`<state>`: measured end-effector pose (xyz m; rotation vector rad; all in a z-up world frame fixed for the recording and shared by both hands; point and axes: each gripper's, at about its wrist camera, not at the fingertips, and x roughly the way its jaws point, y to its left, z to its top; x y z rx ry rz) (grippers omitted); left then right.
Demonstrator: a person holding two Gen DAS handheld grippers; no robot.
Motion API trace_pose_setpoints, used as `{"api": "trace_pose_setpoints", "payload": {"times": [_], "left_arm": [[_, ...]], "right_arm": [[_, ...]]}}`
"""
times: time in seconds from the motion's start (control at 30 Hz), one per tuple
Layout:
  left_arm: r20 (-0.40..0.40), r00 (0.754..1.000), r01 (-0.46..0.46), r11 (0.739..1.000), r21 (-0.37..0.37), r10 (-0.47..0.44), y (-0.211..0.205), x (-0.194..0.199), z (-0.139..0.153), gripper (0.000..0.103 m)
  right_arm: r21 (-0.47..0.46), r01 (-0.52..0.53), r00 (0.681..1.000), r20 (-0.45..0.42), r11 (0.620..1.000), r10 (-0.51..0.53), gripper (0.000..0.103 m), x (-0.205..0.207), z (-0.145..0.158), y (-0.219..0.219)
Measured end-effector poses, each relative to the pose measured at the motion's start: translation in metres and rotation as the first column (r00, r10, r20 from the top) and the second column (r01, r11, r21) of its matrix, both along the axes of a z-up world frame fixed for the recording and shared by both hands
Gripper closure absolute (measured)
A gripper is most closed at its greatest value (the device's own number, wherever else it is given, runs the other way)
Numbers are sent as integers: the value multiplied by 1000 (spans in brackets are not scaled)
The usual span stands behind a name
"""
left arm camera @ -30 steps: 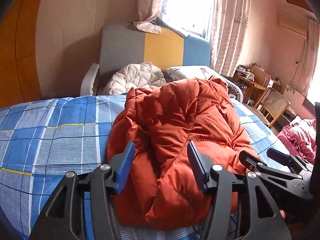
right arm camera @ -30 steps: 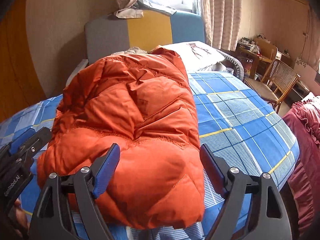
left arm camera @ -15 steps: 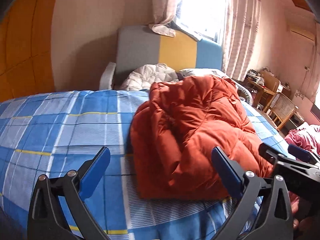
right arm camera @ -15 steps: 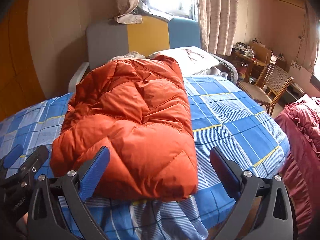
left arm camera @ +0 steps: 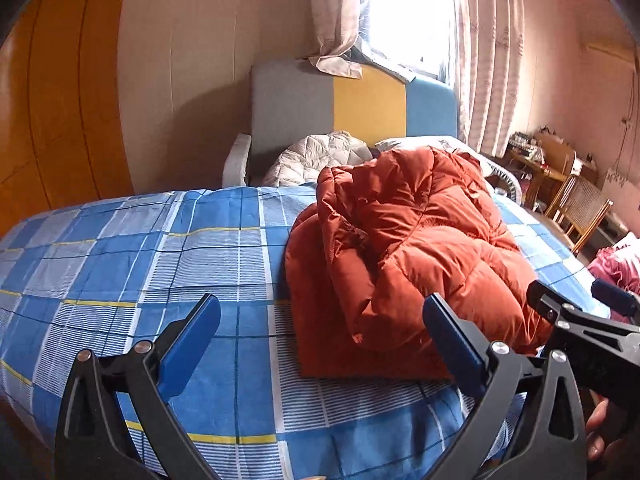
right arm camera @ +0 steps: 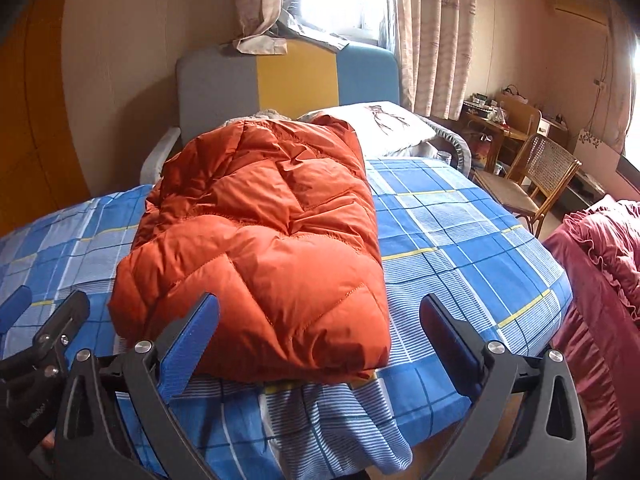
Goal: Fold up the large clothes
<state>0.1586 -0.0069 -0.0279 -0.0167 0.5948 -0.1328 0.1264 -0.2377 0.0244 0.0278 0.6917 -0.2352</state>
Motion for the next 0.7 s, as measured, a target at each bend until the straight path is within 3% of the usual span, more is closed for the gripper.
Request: {"api": "trace_pose_setpoints", "payload": {"times": [0.4,0.7], "left_arm": [[11,998,-59,998,-1,59,11,-7,-1,2],[25,998,-49,999,-2,49,10,-8,5,2]], "right_arm": [[1,-16,1000,10,1000,16,3,-4,-3,3],[17,-3,1000,15,1000,2,3,-6,-4,-1]]}}
